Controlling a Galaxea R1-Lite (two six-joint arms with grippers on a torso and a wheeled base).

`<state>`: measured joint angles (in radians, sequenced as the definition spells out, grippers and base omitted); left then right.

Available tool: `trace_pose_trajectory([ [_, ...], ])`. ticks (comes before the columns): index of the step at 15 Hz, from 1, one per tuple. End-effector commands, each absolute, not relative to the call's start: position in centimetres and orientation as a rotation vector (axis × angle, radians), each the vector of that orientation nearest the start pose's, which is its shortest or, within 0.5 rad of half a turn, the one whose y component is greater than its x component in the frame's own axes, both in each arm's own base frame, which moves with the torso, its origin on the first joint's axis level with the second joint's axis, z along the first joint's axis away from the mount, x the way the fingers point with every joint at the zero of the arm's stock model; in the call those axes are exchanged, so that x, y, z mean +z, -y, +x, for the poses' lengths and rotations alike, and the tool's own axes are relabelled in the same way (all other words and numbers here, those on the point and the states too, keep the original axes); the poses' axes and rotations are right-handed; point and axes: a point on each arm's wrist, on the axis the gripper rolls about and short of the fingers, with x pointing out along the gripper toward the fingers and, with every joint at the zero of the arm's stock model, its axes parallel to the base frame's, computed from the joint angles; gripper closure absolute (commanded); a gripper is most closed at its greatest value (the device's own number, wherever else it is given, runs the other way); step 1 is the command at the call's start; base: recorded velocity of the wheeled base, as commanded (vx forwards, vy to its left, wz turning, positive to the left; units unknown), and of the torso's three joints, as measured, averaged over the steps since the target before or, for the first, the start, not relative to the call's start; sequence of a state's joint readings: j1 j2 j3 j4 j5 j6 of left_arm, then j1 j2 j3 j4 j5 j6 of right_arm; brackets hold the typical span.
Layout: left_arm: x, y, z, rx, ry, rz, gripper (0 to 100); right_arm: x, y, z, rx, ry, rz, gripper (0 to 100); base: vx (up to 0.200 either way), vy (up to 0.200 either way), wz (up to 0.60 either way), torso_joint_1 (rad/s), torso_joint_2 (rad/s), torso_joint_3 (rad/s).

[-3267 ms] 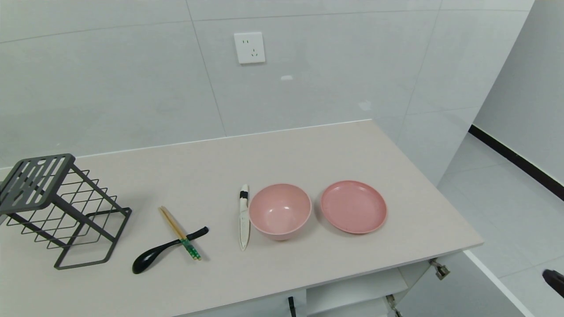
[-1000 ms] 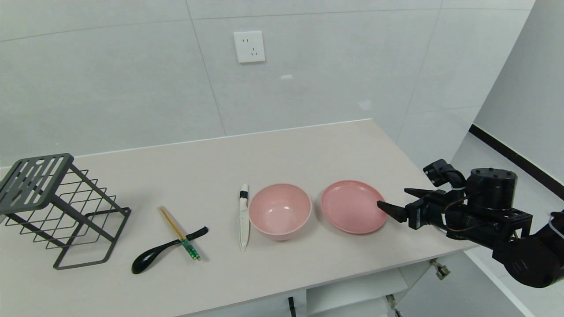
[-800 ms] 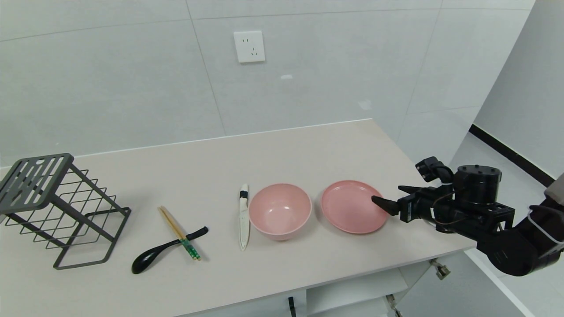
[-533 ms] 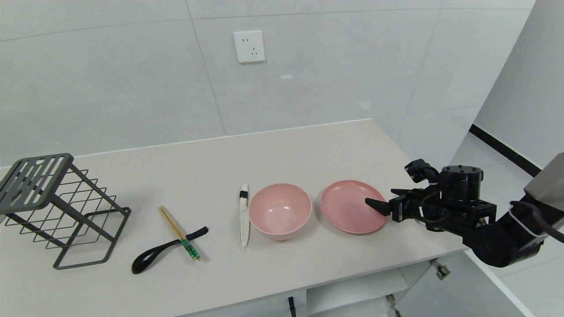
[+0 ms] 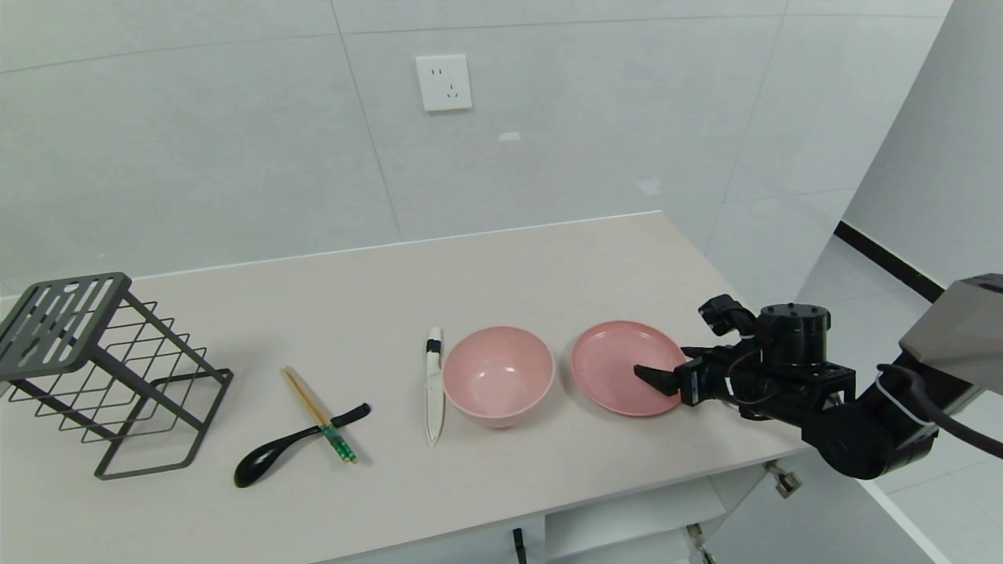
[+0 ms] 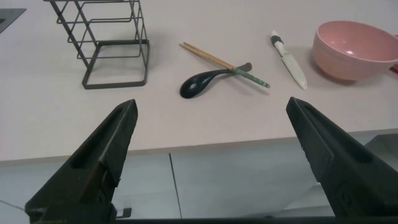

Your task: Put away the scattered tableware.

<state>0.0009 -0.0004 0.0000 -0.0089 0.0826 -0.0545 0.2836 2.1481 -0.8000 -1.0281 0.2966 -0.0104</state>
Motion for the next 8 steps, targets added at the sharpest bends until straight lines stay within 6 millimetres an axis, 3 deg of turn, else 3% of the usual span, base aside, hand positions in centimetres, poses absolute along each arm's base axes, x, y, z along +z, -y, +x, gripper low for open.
trace_pose_trajectory([
  [1,7.6,-0.2,-2.3,0.084,0.012,-0.056,0,7.0,-11.2,36.0,0.577,-0.3,-0.008,0,0.0,0.0,0.0,0.0,0.0,0.0],
  [8,7.6,-0.2,-2.3,0.084,0.012,-0.056,0,4.6,-11.8,36.4,0.588,-0.363,-0.01,0,0.0,0.0,0.0,0.0,0.0,0.0],
])
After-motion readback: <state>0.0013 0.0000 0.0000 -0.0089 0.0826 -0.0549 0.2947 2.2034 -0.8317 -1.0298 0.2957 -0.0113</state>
